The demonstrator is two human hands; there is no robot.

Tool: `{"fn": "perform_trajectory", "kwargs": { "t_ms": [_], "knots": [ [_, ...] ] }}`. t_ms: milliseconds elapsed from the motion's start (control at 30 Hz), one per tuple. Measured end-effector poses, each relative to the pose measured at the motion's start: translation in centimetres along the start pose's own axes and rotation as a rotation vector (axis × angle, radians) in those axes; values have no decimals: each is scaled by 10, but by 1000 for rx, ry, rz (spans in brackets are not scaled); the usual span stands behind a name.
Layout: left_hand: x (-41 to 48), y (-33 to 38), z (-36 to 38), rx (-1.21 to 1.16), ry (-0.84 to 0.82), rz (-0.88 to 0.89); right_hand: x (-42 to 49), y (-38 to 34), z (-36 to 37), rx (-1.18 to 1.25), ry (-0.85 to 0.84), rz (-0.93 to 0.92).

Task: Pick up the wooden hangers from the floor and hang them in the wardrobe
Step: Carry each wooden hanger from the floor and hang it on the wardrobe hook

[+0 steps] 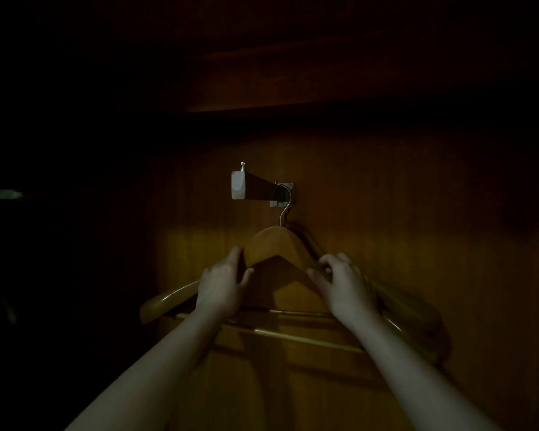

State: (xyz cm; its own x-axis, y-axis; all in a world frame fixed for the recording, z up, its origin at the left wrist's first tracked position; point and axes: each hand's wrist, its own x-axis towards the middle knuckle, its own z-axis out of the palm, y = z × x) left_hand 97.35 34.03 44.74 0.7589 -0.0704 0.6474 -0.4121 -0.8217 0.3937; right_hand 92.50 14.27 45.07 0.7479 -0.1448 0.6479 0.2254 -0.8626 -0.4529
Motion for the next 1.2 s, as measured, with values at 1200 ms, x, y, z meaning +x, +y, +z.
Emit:
{"fn": "perform_trajectory", "kwargs": {
  "t_ms": [1200],
  "knots": [
    [-4,7,10,152,-48,-87,-7,0,-4,-364,55,-223]
  ]
}}
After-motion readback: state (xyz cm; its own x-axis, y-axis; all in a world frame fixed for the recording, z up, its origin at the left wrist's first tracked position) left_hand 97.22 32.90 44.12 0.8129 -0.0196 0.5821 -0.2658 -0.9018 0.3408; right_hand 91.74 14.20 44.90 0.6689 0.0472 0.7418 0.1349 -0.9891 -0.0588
